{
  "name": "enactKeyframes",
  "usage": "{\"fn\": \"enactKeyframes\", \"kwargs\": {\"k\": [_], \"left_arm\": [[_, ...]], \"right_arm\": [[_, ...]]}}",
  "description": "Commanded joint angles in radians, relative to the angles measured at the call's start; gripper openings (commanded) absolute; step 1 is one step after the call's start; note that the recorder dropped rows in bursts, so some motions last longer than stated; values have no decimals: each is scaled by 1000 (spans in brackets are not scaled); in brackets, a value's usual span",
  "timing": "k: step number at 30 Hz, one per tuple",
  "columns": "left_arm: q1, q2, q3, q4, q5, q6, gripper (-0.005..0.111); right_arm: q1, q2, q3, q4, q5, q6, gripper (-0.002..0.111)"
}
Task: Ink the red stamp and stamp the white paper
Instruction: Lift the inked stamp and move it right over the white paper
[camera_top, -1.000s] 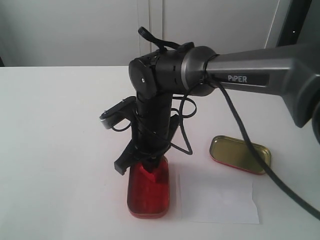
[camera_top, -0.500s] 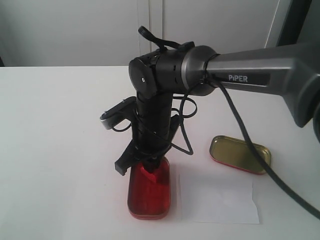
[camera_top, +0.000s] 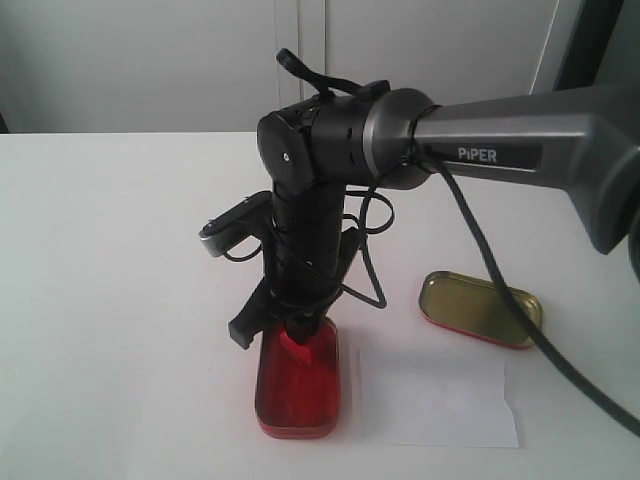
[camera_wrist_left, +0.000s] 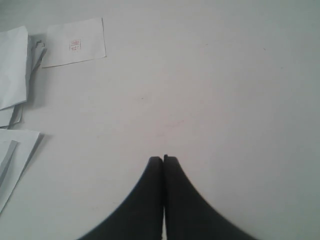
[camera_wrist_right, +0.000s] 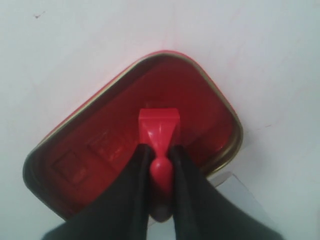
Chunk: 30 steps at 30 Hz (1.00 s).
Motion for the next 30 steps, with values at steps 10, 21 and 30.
{"fn": "enactKeyframes", "kwargs": {"k": [10,21,30], "left_arm": [[-3,-5,5,-5,-1,-9,0],[-3,-5,5,-5,-1,-9,0],[-3,-5,5,-5,-1,-9,0]], "right_arm": [[-11,-84,7,-52,4,3,0],[-95,-204,175,-52,-23,1,0],[-168,-314,304,-52,-57,-6,0]]}}
